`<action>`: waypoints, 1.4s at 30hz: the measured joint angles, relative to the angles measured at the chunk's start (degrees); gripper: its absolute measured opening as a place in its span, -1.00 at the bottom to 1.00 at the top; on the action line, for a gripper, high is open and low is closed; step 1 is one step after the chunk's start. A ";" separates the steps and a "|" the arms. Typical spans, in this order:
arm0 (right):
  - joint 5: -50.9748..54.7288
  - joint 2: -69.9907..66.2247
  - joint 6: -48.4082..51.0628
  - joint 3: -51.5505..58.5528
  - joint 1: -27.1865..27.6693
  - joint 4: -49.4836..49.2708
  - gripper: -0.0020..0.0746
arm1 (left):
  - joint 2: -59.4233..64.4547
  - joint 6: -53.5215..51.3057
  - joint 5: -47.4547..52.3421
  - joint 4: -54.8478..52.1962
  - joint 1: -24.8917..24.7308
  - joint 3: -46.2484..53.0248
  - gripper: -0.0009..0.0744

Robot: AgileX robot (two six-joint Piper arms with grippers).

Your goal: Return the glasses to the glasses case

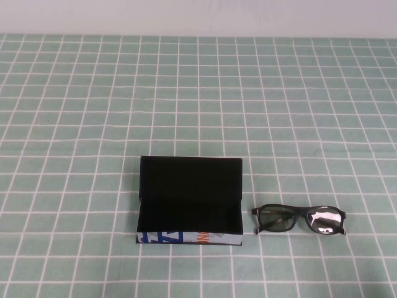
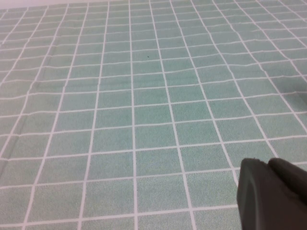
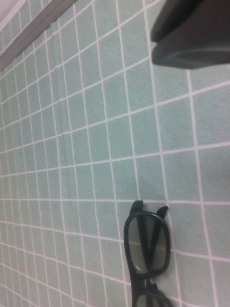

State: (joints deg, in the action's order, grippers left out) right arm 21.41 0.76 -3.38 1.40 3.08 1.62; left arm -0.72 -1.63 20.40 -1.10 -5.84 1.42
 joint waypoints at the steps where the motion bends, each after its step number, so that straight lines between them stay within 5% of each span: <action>1: 0.00 0.00 0.00 0.00 0.00 0.00 -0.98 | 0.00 0.00 0.00 0.00 0.00 0.00 -0.98; 21: -0.49 0.00 0.00 0.00 0.00 0.51 -0.98 | 0.00 0.00 0.00 0.00 0.00 0.00 -0.98; 28: -9.05 0.00 0.00 0.21 0.00 1.53 -0.98 | 0.00 0.00 -0.96 -0.04 0.00 0.00 -0.98; 42: -20.20 0.00 0.00 0.21 0.00 1.75 -0.98 | 0.00 0.00 -39.80 -0.13 0.00 0.09 -0.98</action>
State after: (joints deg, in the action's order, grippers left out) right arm 1.21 0.76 -3.38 1.61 3.08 3.38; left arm -0.72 -1.63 -19.40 -1.23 -5.84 1.51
